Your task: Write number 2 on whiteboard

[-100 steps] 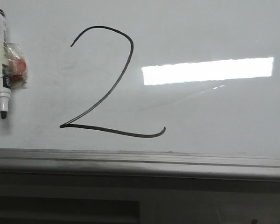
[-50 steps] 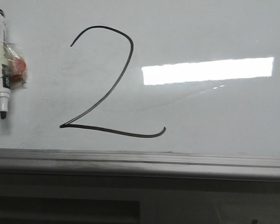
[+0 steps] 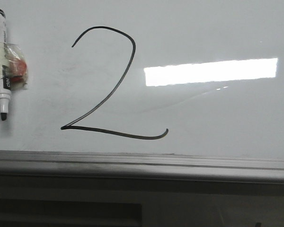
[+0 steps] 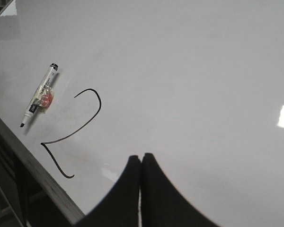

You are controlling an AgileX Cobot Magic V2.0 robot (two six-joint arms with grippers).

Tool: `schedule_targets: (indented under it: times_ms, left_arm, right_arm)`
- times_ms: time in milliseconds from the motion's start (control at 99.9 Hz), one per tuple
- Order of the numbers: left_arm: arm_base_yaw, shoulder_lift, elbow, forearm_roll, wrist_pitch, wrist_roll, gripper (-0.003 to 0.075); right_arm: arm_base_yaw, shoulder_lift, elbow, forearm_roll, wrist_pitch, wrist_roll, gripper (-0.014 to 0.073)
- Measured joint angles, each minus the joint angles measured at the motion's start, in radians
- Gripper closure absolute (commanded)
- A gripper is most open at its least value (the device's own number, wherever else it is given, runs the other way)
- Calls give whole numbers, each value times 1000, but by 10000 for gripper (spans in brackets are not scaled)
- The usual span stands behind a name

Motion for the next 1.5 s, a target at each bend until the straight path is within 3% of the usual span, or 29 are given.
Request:
schedule_targets:
  times_ms: [100,300,1191,1321,1501]
  left_arm:
    - [22,-1,71,-11,13,-29,739]
    - [24,-1,69,36,160,-47,739]
    - [24,-1,69,63,165,-47,739]
    - [24,-1,69,63,165,-47,739]
    - [24,-1,69,63,165,-48,739]
  right_arm:
    - [0,0,0,0,0,0,665]
    - [0,0,0,0,0,0,665]
    - [0,0,0,1,11,0,665]
    - [0,0,0,82,13,-4,665]
    - [-54,9,0,253,-3,-129,665]
